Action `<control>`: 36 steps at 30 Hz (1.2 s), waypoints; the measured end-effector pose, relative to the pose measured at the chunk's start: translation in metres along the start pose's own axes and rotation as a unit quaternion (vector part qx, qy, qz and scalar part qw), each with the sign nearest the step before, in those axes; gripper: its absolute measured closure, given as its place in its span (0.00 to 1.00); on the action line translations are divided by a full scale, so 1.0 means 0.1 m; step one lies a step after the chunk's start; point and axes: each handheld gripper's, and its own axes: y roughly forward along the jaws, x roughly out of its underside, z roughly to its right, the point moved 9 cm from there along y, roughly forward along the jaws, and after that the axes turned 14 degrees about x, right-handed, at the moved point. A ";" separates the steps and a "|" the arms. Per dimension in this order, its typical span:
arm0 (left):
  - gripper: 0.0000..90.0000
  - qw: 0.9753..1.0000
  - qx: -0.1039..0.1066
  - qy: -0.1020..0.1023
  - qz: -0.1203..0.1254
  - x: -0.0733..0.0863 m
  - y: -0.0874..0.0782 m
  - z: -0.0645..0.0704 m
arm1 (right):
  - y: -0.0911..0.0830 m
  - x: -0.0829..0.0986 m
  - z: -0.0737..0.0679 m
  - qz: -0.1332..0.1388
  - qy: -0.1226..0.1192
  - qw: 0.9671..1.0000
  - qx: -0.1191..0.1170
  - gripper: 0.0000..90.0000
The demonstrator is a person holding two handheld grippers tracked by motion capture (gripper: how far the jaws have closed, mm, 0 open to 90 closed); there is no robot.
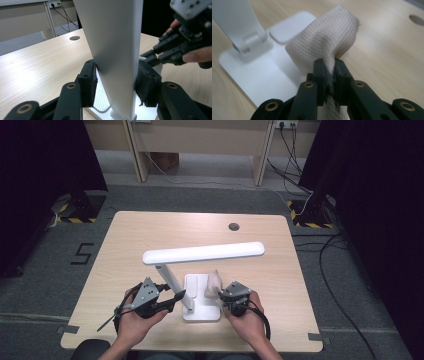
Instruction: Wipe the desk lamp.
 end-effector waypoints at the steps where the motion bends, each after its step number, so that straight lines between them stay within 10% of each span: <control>1: 0.61 1.000 0.000 0.000 0.000 0.00 0.00 0.00 | 0.00 -0.05 -0.02 0.004 0.003 1.000 -0.004 0.92; 14: 0.61 1.000 0.000 0.001 0.001 0.00 0.00 0.00 | 0.29 -0.39 -0.47 0.019 -0.012 0.998 -0.064 0.92; 36: 0.61 1.000 -0.001 0.000 0.002 0.00 0.00 0.00 | 0.50 -0.26 -0.59 -0.006 -0.035 0.997 -0.065 0.91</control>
